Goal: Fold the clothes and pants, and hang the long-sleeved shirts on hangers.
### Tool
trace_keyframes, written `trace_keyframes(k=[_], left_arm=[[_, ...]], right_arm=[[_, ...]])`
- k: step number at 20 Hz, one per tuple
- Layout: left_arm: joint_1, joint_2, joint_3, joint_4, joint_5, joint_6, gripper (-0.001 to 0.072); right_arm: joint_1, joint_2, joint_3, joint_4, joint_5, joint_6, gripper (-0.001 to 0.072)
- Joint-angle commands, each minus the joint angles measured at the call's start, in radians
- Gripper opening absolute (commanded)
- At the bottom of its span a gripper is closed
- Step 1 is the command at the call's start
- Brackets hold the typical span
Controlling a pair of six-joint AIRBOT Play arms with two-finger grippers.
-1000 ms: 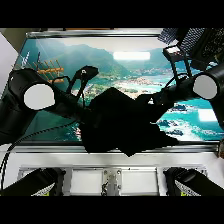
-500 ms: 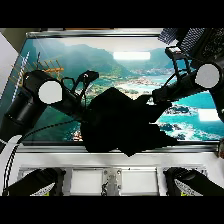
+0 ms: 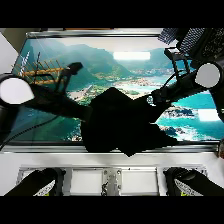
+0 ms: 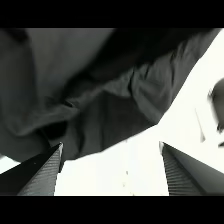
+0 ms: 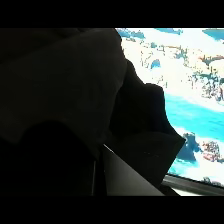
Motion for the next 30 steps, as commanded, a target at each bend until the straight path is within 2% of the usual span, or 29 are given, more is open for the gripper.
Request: trace_keyframes(k=[1,6,9,13,16,24,30], left_arm=[[0.176,0.08,-0.002,-0.031,0.067,0.019,0.0656],[0.558,0.066,-0.002,-0.01,0.145,0.126,0.0656],[0.687,-0.035,-0.002,0.178,0.253,0.126,0.0656],[0.718,-0.214,-0.002,0.441,0.426,0.124,0.0655],[0.717,-0.36,0.029,0.512,0.512,0.123,0.0655],[0.717,-0.806,0.342,0.703,0.501,0.12,0.0655],[0.73,-1.048,0.565,0.703,0.475,0.116,0.0655]], right_arm=[[0.0,0.0,0.001,0.001,0.001,0.0,0.0009],[0.0,0.0,0.001,0.0,0.0,0.0,0.0009],[0.0,0.0,0.001,0.001,0.0,0.0,0.0009],[0.0,0.0,0.001,0.001,0.0,0.0,0.0009],[0.0,-0.001,0.001,0.001,0.0,0.0,0.0009],[0.0,-0.002,0.001,0.001,0.0,0.0,0.0009],[0.0,-0.002,0.0,0.001,0.0,0.0,0.0009]])
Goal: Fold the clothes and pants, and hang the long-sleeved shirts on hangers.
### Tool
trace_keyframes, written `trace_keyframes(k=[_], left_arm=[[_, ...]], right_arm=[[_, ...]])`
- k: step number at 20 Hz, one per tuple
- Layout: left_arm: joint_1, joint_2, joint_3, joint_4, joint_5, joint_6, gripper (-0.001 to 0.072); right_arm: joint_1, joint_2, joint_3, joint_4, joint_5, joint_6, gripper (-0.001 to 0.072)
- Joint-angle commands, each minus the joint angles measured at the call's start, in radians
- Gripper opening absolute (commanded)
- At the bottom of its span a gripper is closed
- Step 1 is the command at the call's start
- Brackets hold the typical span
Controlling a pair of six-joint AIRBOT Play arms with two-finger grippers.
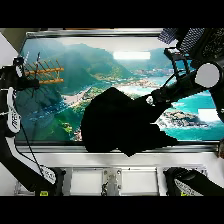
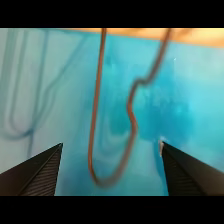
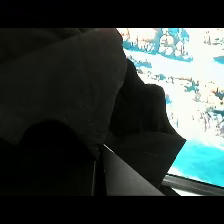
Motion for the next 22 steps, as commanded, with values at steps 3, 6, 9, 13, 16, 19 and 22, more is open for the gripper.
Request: trace_keyframes(k=[3,6,9,13,16,19,22], left_arm=[[0.005,-0.177,0.177,0.015,-0.006,-0.004,0.0655],[0.006,-0.214,0.185,0.016,0.013,-0.004,0.0655],[0.008,-0.239,0.185,0.014,-0.003,-0.004,0.0655],[0.003,-0.242,0.184,0.014,-0.002,-0.008,0.0552],[0.003,-0.242,0.184,0.014,-0.003,-0.021,0.0405],[0.002,-0.242,0.184,0.014,-0.009,-0.022,0.024],[0.003,-0.239,0.184,0.014,-0.015,-0.022,0.0029]], right_arm=[[0.0,0.0,0.0,0.0,0.0,0.0,0.0009],[0.0,0.0,0.0,0.0,0.0,0.0,0.0009],[0.0,0.0,0.0,0.0,0.0,0.0,0.0009],[0.0,0.0,0.0,0.0,0.0,0.0,0.0009],[0.0,0.0,0.0,0.0,0.0,0.0,0.0009],[0.0,0.0,0.0,0.0,0.0,0.0,0.0009],[0.0,0.0,0.0,0.0,0.0,0.0,0.0009]])
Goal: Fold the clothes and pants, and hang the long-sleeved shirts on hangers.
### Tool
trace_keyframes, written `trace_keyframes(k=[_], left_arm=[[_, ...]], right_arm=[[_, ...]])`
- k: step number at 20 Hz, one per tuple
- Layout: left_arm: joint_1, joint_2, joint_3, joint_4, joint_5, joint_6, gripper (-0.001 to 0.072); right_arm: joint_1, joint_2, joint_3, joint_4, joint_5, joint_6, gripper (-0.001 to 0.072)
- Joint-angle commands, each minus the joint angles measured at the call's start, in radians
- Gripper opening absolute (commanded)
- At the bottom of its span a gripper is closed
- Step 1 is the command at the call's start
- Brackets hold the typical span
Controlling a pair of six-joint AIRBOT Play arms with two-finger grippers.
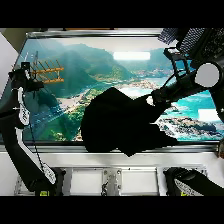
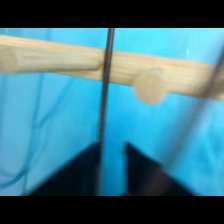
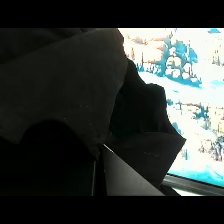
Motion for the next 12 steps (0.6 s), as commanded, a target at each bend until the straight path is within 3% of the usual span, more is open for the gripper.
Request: trace_keyframes(k=[1,12], left_arm=[[0.0,0.002,0.0,-0.003,-0.007,-0.006,0.0009],[0.0,0.093,0.0,-0.003,-0.048,-0.005,0.0008]], right_arm=[[0.0,0.0,0.0,-0.001,0.0,0.0,0.0009],[0.0,0.0,0.0,-0.001,0.0,0.0,0.0009]])
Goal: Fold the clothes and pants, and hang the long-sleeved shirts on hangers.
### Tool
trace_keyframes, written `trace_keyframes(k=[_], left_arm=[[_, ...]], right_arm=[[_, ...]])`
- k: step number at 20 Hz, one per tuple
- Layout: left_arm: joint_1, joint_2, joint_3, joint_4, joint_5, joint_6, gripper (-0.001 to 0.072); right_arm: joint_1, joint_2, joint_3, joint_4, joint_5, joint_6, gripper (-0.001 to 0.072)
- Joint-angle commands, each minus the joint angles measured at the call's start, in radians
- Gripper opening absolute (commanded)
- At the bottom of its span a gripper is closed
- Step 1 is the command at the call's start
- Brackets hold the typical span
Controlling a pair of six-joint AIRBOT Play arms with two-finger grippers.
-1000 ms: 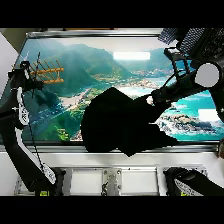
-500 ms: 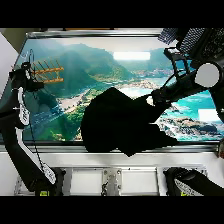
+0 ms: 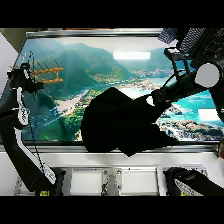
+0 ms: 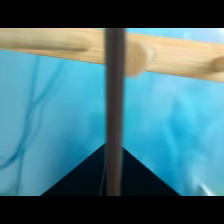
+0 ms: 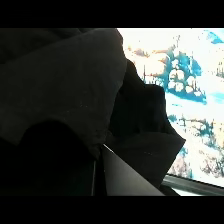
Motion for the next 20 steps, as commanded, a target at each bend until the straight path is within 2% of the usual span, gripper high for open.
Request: trace_keyframes(k=[1,15,17,20], left_arm=[[-0.005,0.065,0.003,0.011,0.01,0.003,0.0008],[-0.148,0.293,0.003,0.008,-0.043,0.09,0.0007],[-0.19,0.338,0.0,0.002,-0.063,0.145,0.0008],[-0.27,0.42,0.0,-0.006,-0.142,0.282,0.0007]], right_arm=[[0.0,0.0,0.0,0.001,0.0,0.0,0.0009],[0.0,0.0,0.0,0.001,0.0,0.0,0.0009],[0.0,0.0,0.0,0.001,0.0,0.0,0.0009],[0.0,0.0,0.0,0.001,0.0,0.0,0.0009]])
